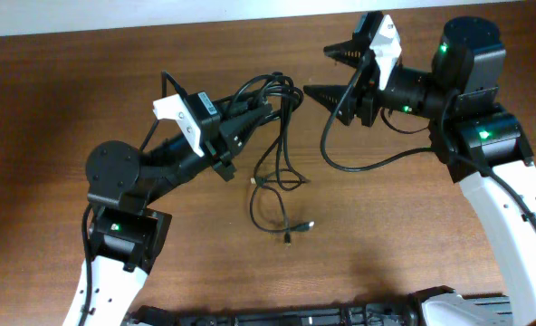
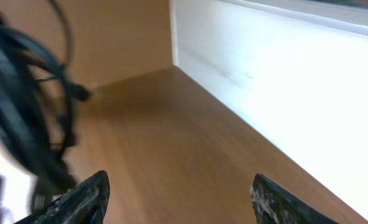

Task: Untangle cables

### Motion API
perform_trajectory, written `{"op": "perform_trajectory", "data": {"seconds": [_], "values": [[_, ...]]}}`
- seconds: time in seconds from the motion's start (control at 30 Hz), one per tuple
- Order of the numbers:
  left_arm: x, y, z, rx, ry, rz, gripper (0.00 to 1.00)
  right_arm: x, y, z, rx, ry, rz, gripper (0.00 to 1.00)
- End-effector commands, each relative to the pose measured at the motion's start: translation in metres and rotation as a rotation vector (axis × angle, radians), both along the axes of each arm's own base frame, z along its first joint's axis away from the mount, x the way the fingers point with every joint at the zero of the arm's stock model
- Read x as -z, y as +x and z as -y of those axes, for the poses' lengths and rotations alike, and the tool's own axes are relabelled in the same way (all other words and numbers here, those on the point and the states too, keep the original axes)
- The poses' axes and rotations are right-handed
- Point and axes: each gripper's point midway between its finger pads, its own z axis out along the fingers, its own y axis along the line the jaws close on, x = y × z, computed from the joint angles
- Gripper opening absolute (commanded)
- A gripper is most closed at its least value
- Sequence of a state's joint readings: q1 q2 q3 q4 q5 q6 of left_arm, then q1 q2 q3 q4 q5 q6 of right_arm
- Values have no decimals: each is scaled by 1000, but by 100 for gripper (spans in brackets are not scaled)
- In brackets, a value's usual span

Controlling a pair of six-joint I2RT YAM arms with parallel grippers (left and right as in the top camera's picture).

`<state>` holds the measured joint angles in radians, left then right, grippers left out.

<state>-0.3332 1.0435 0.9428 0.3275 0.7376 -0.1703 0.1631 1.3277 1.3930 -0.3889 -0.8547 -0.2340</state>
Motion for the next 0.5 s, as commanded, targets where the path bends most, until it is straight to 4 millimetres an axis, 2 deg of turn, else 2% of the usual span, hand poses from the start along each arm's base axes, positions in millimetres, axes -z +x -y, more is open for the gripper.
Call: {"op": "perform_trajectory", "data": {"seconds": [0.0, 0.17, 0.3, 0.47], "values": [[-8, 2, -5, -24, -20, 6, 0, -2, 10, 10, 93, -23, 10, 72], [-7, 7, -8, -58, -24, -5, 0, 6, -11, -1, -23, 3, -68, 75], [-6, 3, -4, -22, -16, -3, 0, -12, -43, -18, -244, 81, -35, 75], [4, 5, 2, 16, -4, -37, 0, -22, -55, -22, -327, 109, 3, 68]]}}
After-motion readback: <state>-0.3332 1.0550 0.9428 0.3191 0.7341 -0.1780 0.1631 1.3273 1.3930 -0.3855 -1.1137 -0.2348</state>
